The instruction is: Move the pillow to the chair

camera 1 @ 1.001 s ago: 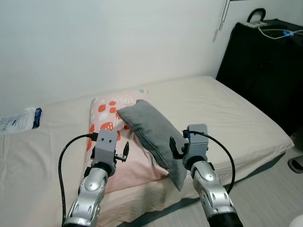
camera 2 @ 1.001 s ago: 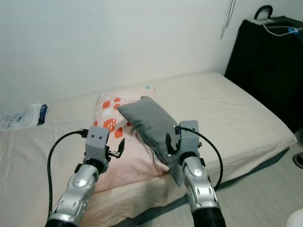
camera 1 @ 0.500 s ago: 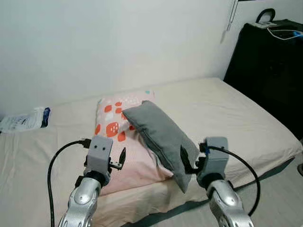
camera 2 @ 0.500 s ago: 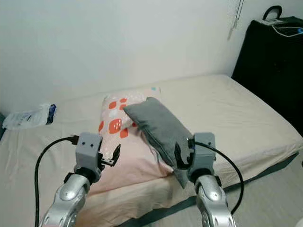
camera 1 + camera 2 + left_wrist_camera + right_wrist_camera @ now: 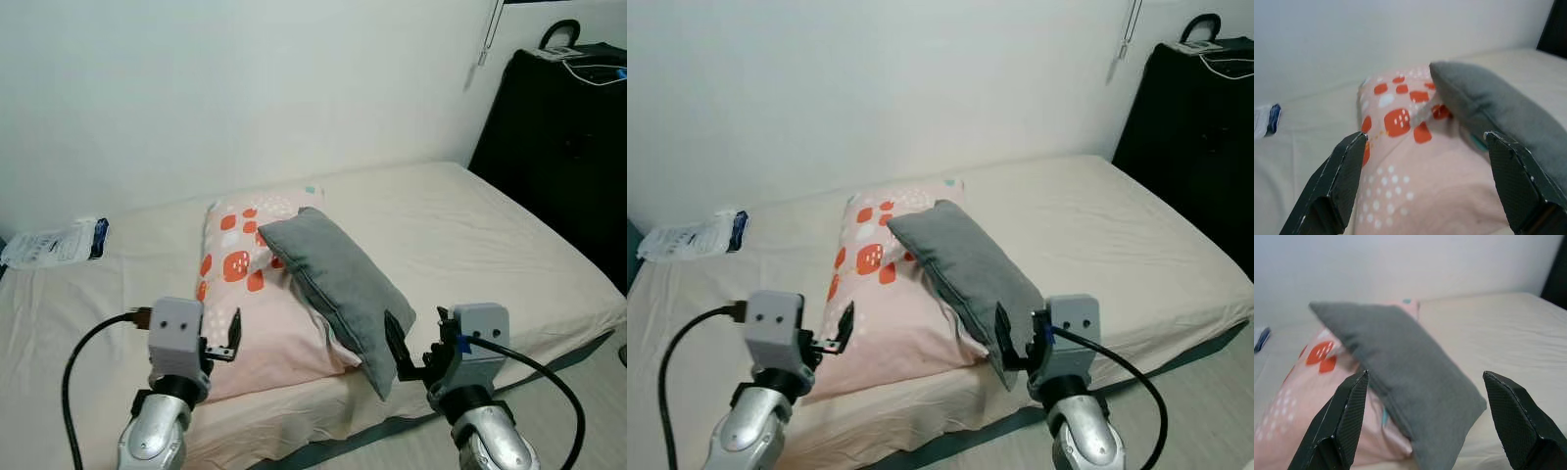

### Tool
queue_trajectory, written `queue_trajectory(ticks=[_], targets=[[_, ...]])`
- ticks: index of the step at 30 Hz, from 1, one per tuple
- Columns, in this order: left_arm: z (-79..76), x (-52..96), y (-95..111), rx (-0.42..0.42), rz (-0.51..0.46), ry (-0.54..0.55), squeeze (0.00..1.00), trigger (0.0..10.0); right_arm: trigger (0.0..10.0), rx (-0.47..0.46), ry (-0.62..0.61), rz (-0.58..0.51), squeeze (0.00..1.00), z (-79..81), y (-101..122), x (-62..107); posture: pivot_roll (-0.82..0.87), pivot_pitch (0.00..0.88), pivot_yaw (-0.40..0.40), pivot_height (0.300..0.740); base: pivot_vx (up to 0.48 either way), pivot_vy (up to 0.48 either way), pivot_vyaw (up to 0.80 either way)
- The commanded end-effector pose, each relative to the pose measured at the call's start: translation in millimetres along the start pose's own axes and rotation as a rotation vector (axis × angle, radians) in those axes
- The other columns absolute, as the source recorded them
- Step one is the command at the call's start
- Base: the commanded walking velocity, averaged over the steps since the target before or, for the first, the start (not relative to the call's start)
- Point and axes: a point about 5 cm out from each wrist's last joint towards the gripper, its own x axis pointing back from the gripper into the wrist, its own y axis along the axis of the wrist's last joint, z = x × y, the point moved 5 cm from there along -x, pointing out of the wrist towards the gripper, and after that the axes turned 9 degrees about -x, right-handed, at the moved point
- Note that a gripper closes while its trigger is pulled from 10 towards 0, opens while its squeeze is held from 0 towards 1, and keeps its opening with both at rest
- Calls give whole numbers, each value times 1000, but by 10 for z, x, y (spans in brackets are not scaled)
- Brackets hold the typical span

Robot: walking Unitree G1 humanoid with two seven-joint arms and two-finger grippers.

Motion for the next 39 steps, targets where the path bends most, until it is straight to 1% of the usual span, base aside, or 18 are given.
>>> queue_trajectory(ticks=[1,2,4,5,7,8,9,11,16,19,20,22,23,25,27,30,32,39], targets=[[35,32,24,22,-27,17,0,10000,10000,-28,-4,-47,0,4,81,2,25,0,-14,740,0,0,0],[35,32,24,22,-27,17,0,10000,10000,-28,-4,-47,0,4,81,2,25,0,-14,740,0,0,0],[2,23,-49,2,12,-1,0,10000,10000,-27,2,-19,0,2,28,0,22,0,-11,740,0,0,0],[2,23,-49,2,12,-1,0,10000,10000,-27,2,-19,0,2,28,0,22,0,-11,740,0,0,0],[-45,28,-82,-1,25,-30,0,10000,10000,-22,10,-3,0,4,-8,3,22,0,-11,740,0,0,0],[-63,25,-94,8,28,-36,0,10000,10000,-6,13,-4,0,-2,-20,-1,24,0,-13,740,0,0,0],[-63,25,-94,8,28,-36,0,10000,10000,-6,13,-4,0,-2,-20,-1,24,0,-13,740,0,0,0],[-90,3,-78,10,20,-41,0,10000,10000,28,19,-22,0,-7,-15,1,23,0,-14,740,0,0,0],[-82,0,-88,17,17,-30,0,10000,10000,38,26,-20,0,1,-17,-7,20,0,-14,740,0,0,0],[-14,30,-105,45,12,24,0,10000,10000,94,41,-65,0,29,56,-15,15,0,-9,740,0,0,0],[-14,30,-105,45,12,24,0,10000,10000,94,41,-65,0,29,56,-15,15,0,-9,740,0,0,0],[-16,48,-60,50,-24,22,0,10000,10000,108,41,-120,0,41,141,-3,15,0,-10,740,0,0,0],[-16,48,-60,50,-24,22,0,10000,10000,108,41,-120,0,41,141,-3,15,0,-10,740,0,0,0],[-24,54,5,56,-70,12,0,10000,10000,102,46,-158,0,54,189,8,15,0,-7,740,0,0,0],[-23,54,20,59,-81,12,0,10000,10000,103,48,-169,0,59,202,12,15,0,-7,740,0,0,0],[-34,50,26,58,-84,2,0,10000,10000,96,40,-176,0,53,209,20,15,0,-7,740,0,0,0],[-90,31,37,47,-88,-42,0,10000,10000,59,0,-170,0,15,190,40,13,0,-6,740,0,0,0],[-93,29,39,51,-94,-38,0,10000,10000,60,-3,-167,0,-10,166,30,11,0,-4,740,0,0,0]])
